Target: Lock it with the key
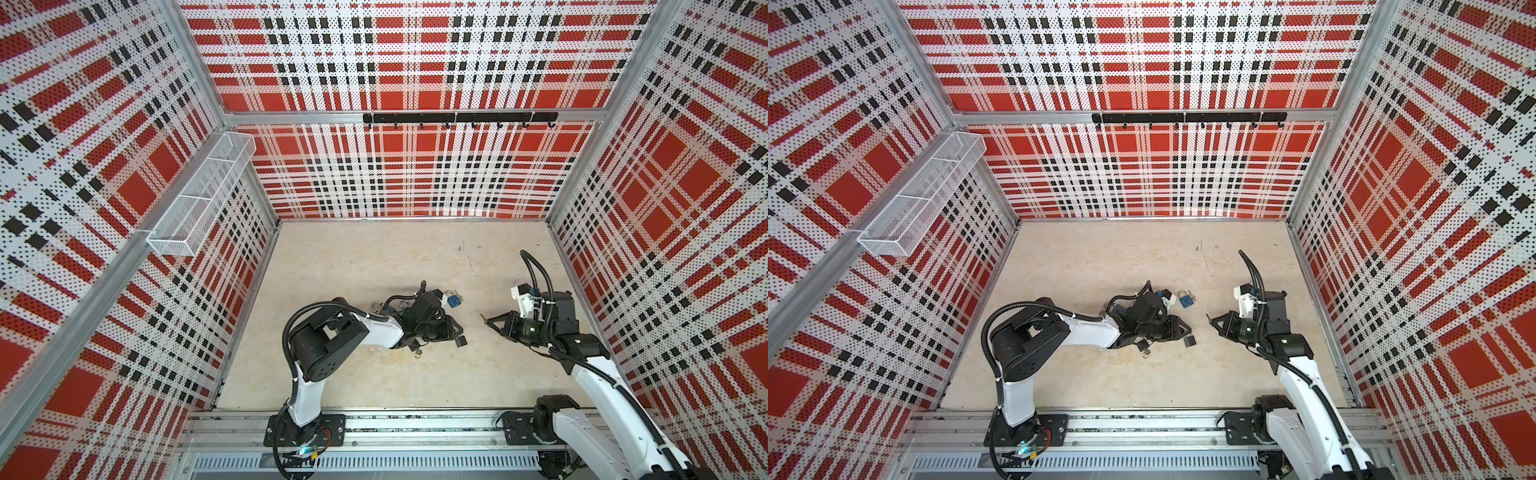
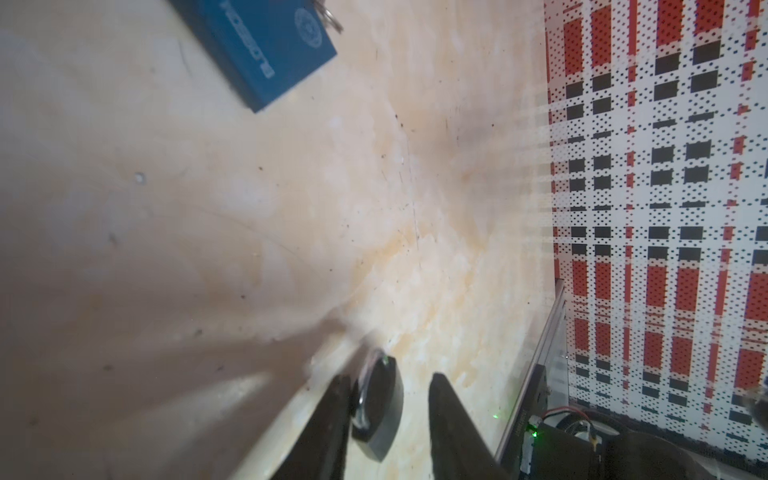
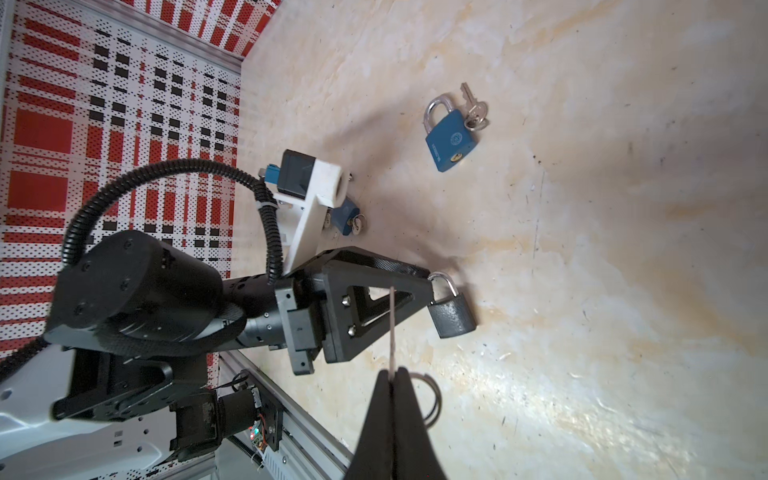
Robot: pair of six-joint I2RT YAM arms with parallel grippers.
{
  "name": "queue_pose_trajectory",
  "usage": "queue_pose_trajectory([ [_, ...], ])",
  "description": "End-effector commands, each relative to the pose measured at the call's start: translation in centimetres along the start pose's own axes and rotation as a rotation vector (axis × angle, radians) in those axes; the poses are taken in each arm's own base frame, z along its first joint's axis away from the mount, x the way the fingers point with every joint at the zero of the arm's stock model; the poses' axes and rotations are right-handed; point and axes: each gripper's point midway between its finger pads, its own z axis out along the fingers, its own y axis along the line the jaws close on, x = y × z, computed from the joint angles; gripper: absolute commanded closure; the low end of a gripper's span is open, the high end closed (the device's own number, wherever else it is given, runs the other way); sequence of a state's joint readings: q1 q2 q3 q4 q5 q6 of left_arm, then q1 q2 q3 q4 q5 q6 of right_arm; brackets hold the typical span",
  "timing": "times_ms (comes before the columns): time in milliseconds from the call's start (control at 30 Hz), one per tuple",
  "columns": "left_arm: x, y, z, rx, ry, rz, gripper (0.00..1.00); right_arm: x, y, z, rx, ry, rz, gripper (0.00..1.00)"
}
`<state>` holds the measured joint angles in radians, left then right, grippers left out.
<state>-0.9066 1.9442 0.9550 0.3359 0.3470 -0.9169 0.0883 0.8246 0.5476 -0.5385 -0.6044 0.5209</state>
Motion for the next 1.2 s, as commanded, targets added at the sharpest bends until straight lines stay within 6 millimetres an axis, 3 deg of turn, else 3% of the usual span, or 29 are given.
queue_pose_trajectory([
  [0,-1.5,-1.0,-0.7,-0.006,-0.06,0.017,0.64,0.1,-0.7,0.5,0.008,-0.018,0.009,1.0],
  [300,-3.3,-0.4,-4.0,-0.087,-0.151,0.021,0.63,2.5,-1.4,4.0,0.05,0.016,0.001,1.0],
  [733,-7.0,-2.1,-12.5,-0.1,-0.332,0.068,0.62,2.3,-4.0,6.7,0.089,-0.061,0.068,1.0],
  [1167,-7.5,-0.2,-16.1,-0.128,-0.4,0.029,0.62,2.9,-4.7,9.4,0.093,-0.013,0.082,1.0],
])
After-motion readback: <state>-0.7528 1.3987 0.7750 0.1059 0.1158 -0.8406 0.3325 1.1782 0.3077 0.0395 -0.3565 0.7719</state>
